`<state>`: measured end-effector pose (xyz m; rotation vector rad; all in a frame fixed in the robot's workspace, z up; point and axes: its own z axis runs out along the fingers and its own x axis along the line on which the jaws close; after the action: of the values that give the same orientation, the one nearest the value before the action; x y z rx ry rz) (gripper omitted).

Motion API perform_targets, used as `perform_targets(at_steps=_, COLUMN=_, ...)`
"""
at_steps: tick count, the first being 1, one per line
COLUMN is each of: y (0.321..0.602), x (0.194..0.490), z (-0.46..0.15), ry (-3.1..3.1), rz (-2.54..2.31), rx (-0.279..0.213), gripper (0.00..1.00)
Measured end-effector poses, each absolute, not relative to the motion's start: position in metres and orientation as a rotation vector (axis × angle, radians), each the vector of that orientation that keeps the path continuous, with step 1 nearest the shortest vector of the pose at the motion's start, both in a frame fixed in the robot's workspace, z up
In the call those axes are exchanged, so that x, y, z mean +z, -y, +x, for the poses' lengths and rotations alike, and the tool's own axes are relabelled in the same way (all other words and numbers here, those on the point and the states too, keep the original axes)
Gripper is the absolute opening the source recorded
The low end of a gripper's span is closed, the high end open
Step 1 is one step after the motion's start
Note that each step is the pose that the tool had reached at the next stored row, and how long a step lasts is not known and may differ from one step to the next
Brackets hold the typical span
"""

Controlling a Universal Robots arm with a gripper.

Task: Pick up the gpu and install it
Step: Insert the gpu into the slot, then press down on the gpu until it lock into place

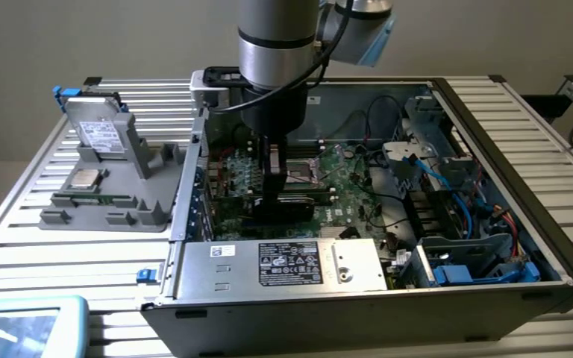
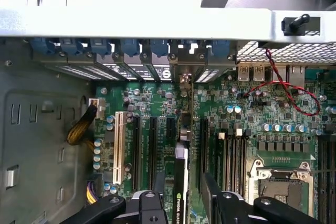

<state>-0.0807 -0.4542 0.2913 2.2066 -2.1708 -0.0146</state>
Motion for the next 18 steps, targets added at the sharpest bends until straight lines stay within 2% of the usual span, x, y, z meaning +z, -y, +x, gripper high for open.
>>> perform_targets(at_steps=13, y=0.4542, x=0.2943, z=-0.0807, ry=2.171, rz=2.206, rx=-0.015, gripper=0.39)
perform_targets(at_steps=14, y=0.4542, x=0.2945, z=-0.0807, ry=2.171, rz=2.207, rx=-0.015, gripper=0.26)
perform_targets(at_steps=15, y=0.4542, x=0.2945, z=-0.0807, ry=2.171, rz=2.207, rx=-0.015, gripper=0.26)
perform_targets(at_steps=18, y=0.4542, x=0.2945, z=-0.0807, ry=2.171, rz=2.207, rx=-0.015, gripper=0.15)
